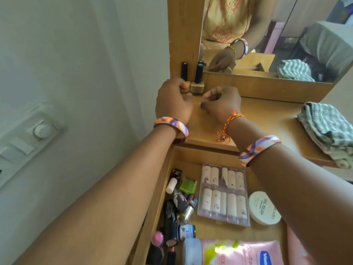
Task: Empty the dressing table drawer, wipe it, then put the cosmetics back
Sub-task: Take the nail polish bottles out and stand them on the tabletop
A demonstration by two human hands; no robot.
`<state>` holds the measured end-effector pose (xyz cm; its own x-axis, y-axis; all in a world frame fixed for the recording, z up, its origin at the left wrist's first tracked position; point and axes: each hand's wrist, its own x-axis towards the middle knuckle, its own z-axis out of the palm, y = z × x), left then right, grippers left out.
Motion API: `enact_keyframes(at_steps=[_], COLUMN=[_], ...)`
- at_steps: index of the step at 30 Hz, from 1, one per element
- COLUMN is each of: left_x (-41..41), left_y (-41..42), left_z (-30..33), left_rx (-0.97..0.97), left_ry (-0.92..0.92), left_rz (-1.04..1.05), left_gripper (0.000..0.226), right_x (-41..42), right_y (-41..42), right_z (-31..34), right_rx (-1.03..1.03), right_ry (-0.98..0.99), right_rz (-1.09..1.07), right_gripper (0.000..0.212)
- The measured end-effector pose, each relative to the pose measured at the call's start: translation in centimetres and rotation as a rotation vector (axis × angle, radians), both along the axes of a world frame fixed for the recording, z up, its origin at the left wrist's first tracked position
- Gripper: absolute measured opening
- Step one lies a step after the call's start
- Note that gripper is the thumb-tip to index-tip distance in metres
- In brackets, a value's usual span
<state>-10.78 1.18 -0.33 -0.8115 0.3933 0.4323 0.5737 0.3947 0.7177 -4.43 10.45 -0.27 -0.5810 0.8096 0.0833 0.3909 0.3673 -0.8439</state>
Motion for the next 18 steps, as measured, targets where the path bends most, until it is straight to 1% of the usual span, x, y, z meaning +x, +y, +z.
enact_keyframes(at_steps=[2, 4, 5, 6, 8, 9, 10, 11, 14, 16, 18], left_x=[1.7, 3.0, 3.4, 3.7, 4.3, 4.4, 4.6, 4.8, 6.2, 7.3, 8.2], left_y=[-0.9, -2.2, -2.7, -3.3, -4.7, -5.4, -6.0, -6.5, -7.9, -8.4, -8.7], left_z=[0.3, 0.8, 1.0, 1.3, 1.7, 1.7, 1.3, 0.8, -0.6, -1.1, -1.3], left_rx=[-0.024, -0.148, -0.223, -0.296, -0.433, -0.508, -0.612, -0.746, -1.151, -1.263, -1.31], left_ry=[0.023, 0.001, -0.032, -0.084, -0.248, -0.31, -0.318, -0.26, 0.024, 0.171, 0.289], left_rz=[-0.131, -0.258, -0.311, -0.36, -0.47, -0.519, -0.557, -0.572, -0.507, -0.487, -0.455], left_gripper=[0.008, 0.01, 0.012, 0.013, 0.013, 0.015, 0.015, 0.015, 0.011, 0.023, 0.03], right_x=[1.1, 2.6, 3.5, 4.5, 6.6, 7.6, 8.4, 9.0, 9.8, 10.0, 10.2], right_y=[-0.8, -1.9, -2.5, -3.3, -4.9, -5.7, -6.5, -7.3, -9.0, -9.9, -10.7], right_z=[0.0, 0.2, 0.4, 0.6, 1.1, 1.0, 0.6, 0.1, -1.7, -2.5, -2.9], right_rx=[0.021, 0.041, 0.081, 0.145, 0.316, 0.398, 0.45, 0.459, 0.402, 0.384, 0.363], right_ry=[-0.013, -0.051, -0.093, -0.147, -0.264, -0.322, -0.385, -0.446, -0.583, -0.632, -0.637], right_rz=[0.052, 0.127, 0.17, 0.217, 0.327, 0.379, 0.43, 0.477, 0.589, 0.664, 0.706], right_gripper=[0.023, 0.03, 0.029, 0.024, 0.008, 0.01, 0.014, 0.016, 0.021, 0.027, 0.036])
